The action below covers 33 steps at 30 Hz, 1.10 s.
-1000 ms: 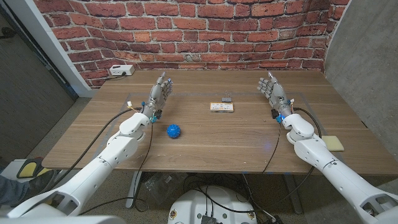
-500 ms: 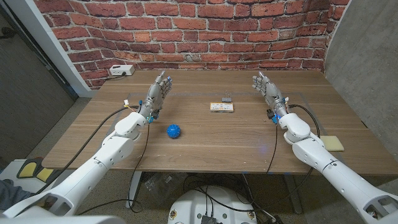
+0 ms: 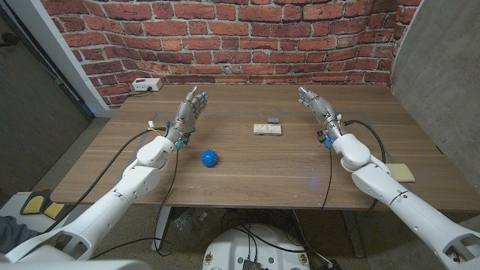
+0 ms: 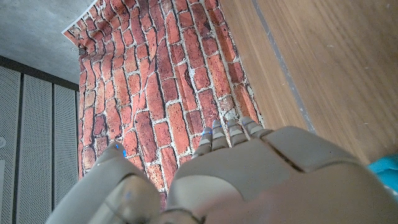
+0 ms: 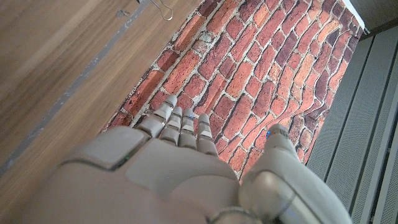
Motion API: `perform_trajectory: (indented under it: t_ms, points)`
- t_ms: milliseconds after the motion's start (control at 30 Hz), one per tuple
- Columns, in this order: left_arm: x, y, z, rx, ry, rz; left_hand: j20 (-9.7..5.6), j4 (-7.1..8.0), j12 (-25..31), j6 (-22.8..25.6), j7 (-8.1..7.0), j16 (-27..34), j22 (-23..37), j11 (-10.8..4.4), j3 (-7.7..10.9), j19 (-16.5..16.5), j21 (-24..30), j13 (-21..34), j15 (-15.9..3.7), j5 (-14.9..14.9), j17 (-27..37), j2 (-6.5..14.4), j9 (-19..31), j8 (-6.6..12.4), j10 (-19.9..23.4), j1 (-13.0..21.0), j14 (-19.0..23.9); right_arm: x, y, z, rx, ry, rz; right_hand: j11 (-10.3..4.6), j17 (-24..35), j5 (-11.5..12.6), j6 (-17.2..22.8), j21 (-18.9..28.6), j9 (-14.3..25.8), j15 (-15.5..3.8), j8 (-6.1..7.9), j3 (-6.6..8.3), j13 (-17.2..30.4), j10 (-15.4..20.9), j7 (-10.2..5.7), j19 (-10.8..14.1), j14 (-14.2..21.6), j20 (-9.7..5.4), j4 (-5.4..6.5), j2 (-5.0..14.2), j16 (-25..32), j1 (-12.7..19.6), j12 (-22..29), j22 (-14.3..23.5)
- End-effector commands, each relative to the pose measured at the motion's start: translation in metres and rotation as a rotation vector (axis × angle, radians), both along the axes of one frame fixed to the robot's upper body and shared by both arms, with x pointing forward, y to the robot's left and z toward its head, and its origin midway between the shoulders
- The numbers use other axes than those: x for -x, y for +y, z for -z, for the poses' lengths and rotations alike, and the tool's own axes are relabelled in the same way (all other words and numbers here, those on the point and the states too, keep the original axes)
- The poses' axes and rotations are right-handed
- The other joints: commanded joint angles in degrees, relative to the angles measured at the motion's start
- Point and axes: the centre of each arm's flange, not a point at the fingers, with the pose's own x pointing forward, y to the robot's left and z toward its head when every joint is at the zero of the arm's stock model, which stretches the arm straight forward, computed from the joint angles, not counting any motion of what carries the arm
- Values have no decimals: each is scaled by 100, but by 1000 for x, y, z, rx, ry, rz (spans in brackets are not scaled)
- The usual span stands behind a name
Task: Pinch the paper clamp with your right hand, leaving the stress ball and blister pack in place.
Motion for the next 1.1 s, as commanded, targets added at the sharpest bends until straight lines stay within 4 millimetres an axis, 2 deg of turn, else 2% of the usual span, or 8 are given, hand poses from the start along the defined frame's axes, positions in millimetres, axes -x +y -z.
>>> perform_trajectory:
  t_ms: [33, 400, 467, 567, 733, 867, 967, 1100]
  points:
    - [7, 2, 6, 15, -20, 5, 16, -13, 49, 64, 12, 29, 34, -13, -29, 21, -7, 8, -21, 46, 20, -9, 7, 29, 99, 62, 27, 5, 15, -19, 119, -66, 61, 3, 17, 2, -76, -40, 7, 2, -19, 26, 23, -35, 45, -22, -63, 6, -51, -11, -15, 102, 2, 6]
    - [10, 3, 7, 13, -28, 20, 32, -27, 52, 143, 24, 24, 32, -35, -48, 28, -37, 9, -43, 61, 20, 1, 7, 40, 153, 92, 68, 3, 28, -31, 204, -93, 119, 39, 17, 2, -206, -109, 12, 38, -8, 81, 28, -43, 144, -99, -163, 23, -108, -32, -29, 306, 19, 4]
    - [10, 2, 7, 10, -30, 21, 34, -29, 51, 150, 25, 25, 32, -30, -50, 30, -40, 9, -43, 63, 20, 4, 8, 40, 156, 97, 78, 3, 29, -33, 220, -96, 134, 74, 19, 0, 14, -141, 33, 27, 117, 134, 38, 54, 131, -91, -167, 24, -120, -41, -6, 495, 77, 6]
    - [10, 2, 8, 13, -30, 22, 41, -31, 51, 154, 24, 22, 32, -34, -53, 27, -47, 9, -44, 65, 20, 6, 8, 38, 164, 102, 81, 3, 32, -35, 239, -101, 146, 81, 19, -1, 107, -149, 44, 27, 159, 147, 42, 123, 125, -86, -156, 26, -117, -46, 3, 548, 108, 7]
    - [9, 2, 10, 18, -28, 29, 54, -35, 52, 165, 22, 19, 32, -36, -58, 31, -56, 10, -44, 70, 20, 12, 8, 35, 183, 113, 89, 3, 35, -37, 259, -115, 172, 42, 19, -3, -99, -166, 47, 29, 81, 171, 48, 61, 160, -86, -168, 31, -115, -56, 1, 646, 87, 8]
    - [10, 2, 12, 28, -26, 23, 62, -39, 48, 179, 15, 6, 32, -36, -63, 22, -68, 10, -50, 74, 20, 17, 8, 34, 186, 122, 73, 3, 38, -38, 285, -122, 202, 5, 19, -15, -685, -203, 38, 9, -66, 194, 46, -130, 111, -104, -194, 109, -96, -107, 1, 822, 29, 14]
    - [11, 1, 13, 35, -27, 19, 44, -43, 37, 211, 29, -17, 34, -38, -69, -10, -93, 10, -64, 79, 20, 25, 9, 38, 179, 134, 28, 3, 39, -40, 315, -124, 226, 10, 20, -17, -781, -225, 40, 7, -51, 197, 44, -269, 87, -144, -269, 144, -84, -117, -22, 861, -14, 17]
    - [12, 1, 14, 35, -27, 21, 21, -47, 28, 227, 30, -25, 35, -25, -75, -17, -108, 11, -71, 85, 20, 31, 9, 36, 175, 145, 21, 4, 42, -42, 352, -131, 250, 1, 21, -18, -642, -242, 45, 16, 38, 203, 44, -316, 155, -180, -294, 121, -76, -121, -18, 905, -13, 19]
